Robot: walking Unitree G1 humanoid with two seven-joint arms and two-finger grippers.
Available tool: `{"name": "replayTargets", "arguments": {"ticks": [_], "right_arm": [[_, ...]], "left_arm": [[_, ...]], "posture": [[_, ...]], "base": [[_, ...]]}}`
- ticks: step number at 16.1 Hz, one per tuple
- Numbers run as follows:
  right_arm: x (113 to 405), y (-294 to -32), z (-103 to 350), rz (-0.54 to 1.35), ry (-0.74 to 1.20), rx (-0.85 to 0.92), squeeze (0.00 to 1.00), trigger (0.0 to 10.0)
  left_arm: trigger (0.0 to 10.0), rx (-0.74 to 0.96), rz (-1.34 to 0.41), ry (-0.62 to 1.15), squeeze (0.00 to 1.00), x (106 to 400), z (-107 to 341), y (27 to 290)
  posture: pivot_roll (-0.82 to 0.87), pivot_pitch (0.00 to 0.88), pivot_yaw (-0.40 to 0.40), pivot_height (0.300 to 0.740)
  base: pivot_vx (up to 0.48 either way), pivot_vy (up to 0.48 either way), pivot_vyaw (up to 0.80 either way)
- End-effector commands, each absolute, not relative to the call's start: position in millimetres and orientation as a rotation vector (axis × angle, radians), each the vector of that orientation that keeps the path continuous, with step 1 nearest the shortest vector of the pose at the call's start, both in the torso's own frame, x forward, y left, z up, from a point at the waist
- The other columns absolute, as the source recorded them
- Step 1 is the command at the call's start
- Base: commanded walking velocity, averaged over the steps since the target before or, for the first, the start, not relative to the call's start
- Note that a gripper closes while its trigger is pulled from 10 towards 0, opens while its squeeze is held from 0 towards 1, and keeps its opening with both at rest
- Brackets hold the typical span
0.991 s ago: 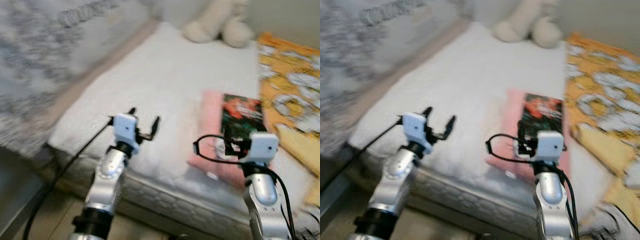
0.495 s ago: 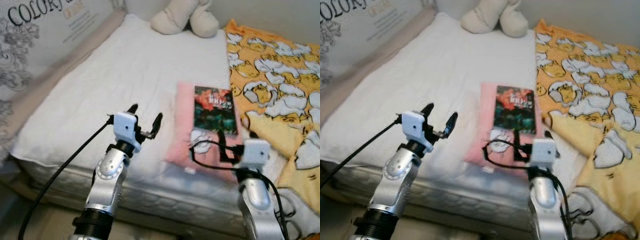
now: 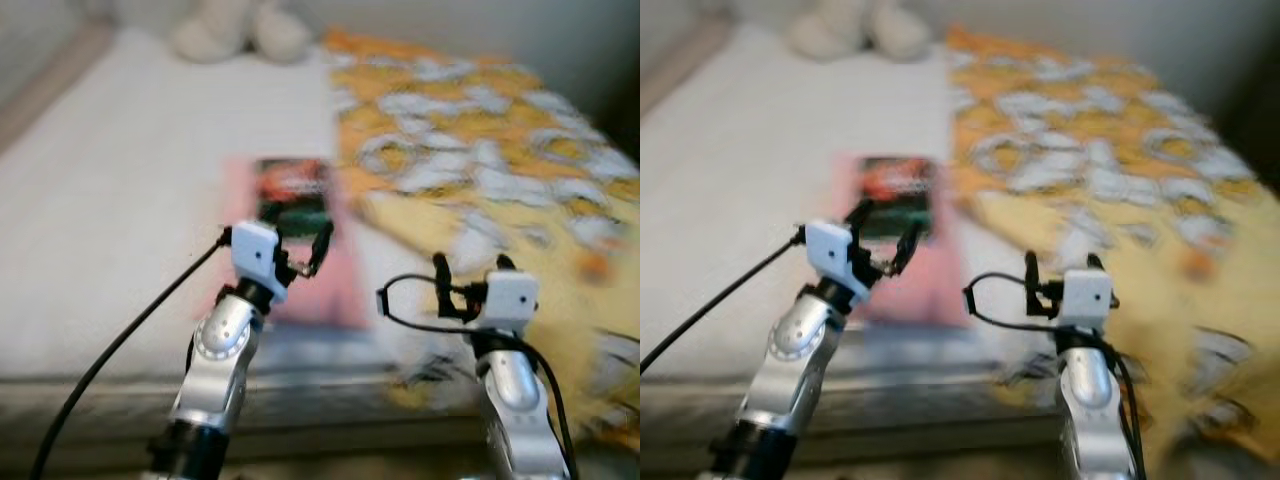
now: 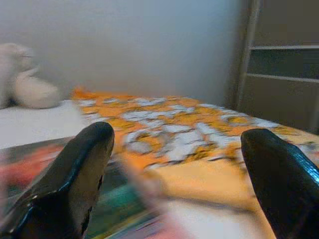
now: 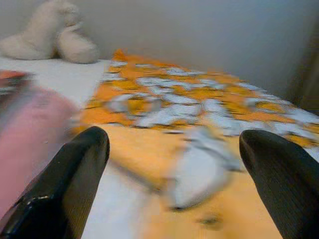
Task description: Clean up the room
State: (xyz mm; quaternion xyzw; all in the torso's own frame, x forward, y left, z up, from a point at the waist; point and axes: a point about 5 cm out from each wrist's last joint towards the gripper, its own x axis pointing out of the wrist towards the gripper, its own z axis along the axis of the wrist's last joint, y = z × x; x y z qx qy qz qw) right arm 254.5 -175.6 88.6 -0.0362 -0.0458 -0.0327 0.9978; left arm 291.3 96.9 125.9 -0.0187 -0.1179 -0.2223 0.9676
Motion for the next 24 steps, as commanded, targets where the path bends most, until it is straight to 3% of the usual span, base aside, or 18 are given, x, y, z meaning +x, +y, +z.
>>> {"name": "replayTargets", "arguments": {"ticks": [1,3,5,6,16,24], "right_arm": [[252.9,-185.9,87.5,-0.097,-0.083,-0.086,0.0,10.0],[252.9,-188.1,84.8,-0.116,-0.062,-0.061,0.0,10.0],[250.6,-196.1,70.4,-0.174,0.025,0.077,0.0,10.0],[245.3,-201.3,59.2,-0.179,0.068,0.099,0.0,10.0],[245.2,-186.2,56.5,-0.045,0.064,0.018,0.0,10.0],[241.1,-179.8,53.4,0.01,0.085,-0.006,0.0,10.0]], "left_arm": [[10.0,-0.044,-0.477,-0.248,0.0,290.6,129.0,87.6],[10.0,-0.048,-0.404,-0.182,0.0,298.1,122.2,93.7],[10.0,-0.125,-0.269,-0.062,0.0,307.0,105.7,114.1],[10.0,-0.073,-0.249,0.0,0.0,305.4,92.6,122.5],[10.0,-0.011,-0.176,0.07,0.0,309.1,82.6,124.6],[10.0,0.002,-0.171,0.051,0.0,326.7,97.1,118.0]], "posture": [[0.1,0.0,-0.034,0.732],[0.1,0.0,-0.032,0.732],[0.09,0.0,-0.03,0.732],[0.09,0.0,-0.029,0.732],[0.08,0.0,-0.018,0.732],[0.05,0.0,0.004,0.732]], "base": [[0.27,-0.394,-0.74],[0.358,-0.315,-0.74],[0.442,0.0,-0.74],[0.401,-0.262,-0.74],[0.412,-0.158,-0.72],[0.408,0.0,0.0]]}}
